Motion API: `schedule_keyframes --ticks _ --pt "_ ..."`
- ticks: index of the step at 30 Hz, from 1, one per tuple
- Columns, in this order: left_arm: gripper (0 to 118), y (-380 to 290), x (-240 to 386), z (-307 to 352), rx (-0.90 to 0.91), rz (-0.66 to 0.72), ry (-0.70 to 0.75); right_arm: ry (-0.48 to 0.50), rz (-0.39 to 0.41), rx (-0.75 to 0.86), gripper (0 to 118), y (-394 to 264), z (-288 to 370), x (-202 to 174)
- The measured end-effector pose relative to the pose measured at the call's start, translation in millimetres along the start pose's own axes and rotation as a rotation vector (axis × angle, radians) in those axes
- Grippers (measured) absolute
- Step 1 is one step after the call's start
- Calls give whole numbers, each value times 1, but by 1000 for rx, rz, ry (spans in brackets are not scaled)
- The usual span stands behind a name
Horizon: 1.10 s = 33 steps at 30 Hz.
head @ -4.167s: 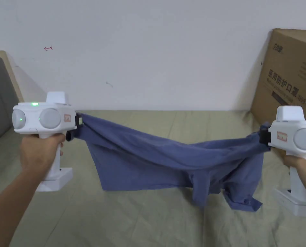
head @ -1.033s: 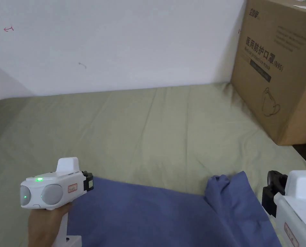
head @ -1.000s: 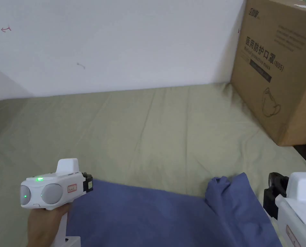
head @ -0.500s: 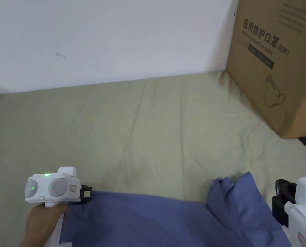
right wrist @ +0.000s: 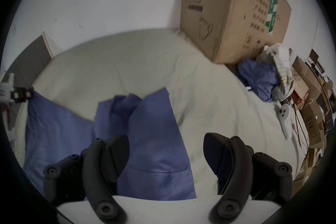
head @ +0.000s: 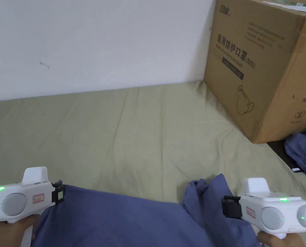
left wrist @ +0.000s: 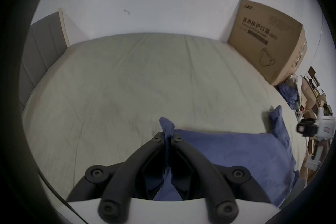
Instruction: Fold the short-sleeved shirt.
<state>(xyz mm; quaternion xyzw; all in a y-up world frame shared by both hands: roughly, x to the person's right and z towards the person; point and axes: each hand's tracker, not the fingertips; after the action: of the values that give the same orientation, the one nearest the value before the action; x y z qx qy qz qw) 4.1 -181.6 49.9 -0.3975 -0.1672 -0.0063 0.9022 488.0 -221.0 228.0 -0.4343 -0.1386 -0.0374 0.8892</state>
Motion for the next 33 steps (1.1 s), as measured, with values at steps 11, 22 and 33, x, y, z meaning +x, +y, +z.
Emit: schedule_keyframes --ticks 11,22,33 --pt "2 -8 -2 42 34 4 0 24 -20 -161 1 -24 -52 -10" --pt "2 -26 -21 108 105 97 11 27 21 154 1 1 95 -19" --pt "2 30 -37 217 296 126 65 53 97 470 1 81 225 -37"
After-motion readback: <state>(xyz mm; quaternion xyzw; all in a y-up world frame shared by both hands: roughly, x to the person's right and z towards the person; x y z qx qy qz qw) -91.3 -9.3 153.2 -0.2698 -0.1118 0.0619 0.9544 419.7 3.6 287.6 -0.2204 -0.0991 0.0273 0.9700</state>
